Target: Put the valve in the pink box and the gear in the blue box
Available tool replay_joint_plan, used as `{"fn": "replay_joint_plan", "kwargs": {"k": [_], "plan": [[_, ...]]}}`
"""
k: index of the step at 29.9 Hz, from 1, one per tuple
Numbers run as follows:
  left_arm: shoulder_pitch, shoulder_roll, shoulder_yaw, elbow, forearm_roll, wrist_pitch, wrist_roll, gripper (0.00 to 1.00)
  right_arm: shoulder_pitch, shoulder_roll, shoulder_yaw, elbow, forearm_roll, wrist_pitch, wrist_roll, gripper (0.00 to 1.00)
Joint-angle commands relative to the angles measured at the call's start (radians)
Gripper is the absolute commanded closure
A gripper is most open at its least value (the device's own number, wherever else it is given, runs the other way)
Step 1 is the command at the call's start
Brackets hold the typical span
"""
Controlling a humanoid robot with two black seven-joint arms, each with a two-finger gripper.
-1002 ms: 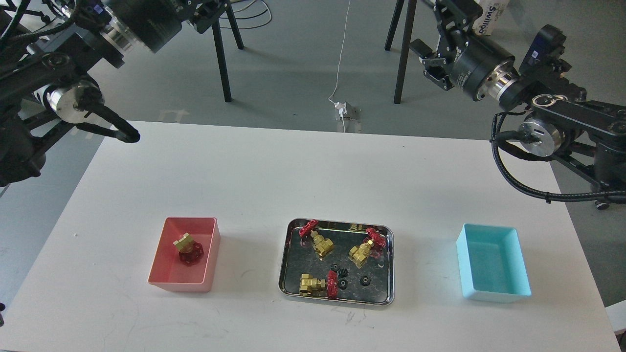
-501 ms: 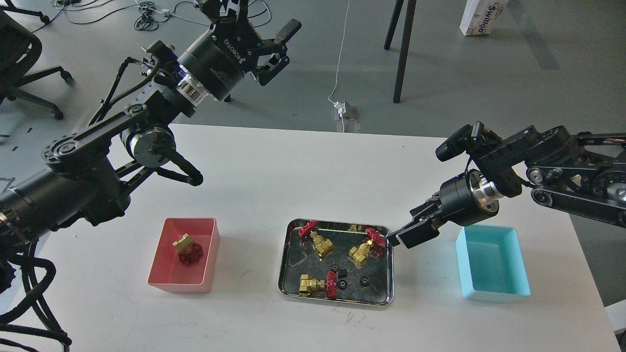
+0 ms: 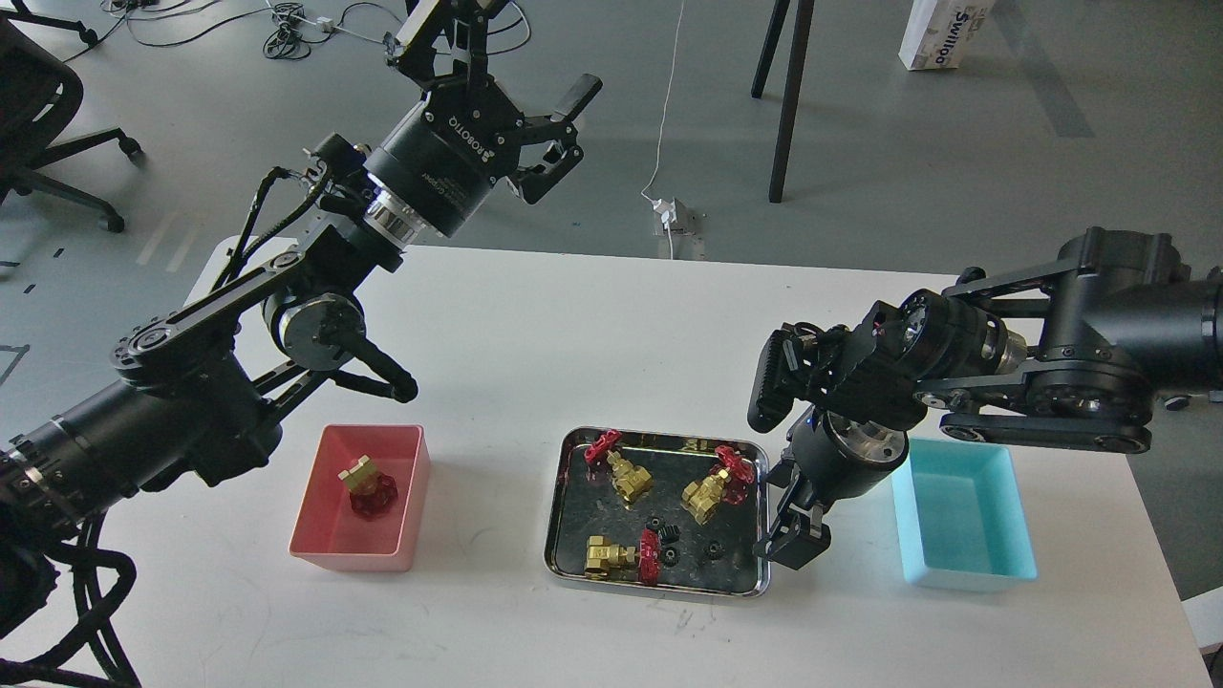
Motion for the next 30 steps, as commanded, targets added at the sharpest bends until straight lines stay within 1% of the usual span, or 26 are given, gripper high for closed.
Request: {"fn": "replay_joint_plan", "kwargs": {"k": [1, 7, 13, 21, 22, 30], "plan": [[0.012, -0.005, -0.001, -0.006, 0.000, 0.003, 0.000, 0.01, -0.016, 0.063, -0.011, -0.048, -0.018, 0.000, -0.005, 0.29], [0.028, -0.019, -0.001, -0.008, 0.002, 0.005, 0.000, 0.01, -0.023, 0.103, -0.017, -0.061, -0.018, 0.000, -0.026, 0.30], [0.031, -0.025, -0.001, -0.006, 0.002, 0.005, 0.000, 0.01, -0.043, 0.132, -0.022, -0.069, -0.018, 0.000, -0.026, 0.32], [0.031, -0.033, -0.001, -0.006, 0.003, 0.005, 0.000, 0.01, -0.074, 0.246, -0.043, -0.187, -0.012, 0.000, -0.026, 0.35], [0.032, -0.031, -0.001, -0.006, 0.002, 0.005, 0.000, 0.01, -0.074, 0.253, -0.043, -0.192, -0.011, 0.000, -0.025, 0.36], [0.046, -0.030, -0.001, -0.006, 0.003, 0.001, 0.000, 0.01, -0.086, 0.269, -0.046, -0.192, -0.006, 0.000, -0.025, 0.41]]}}
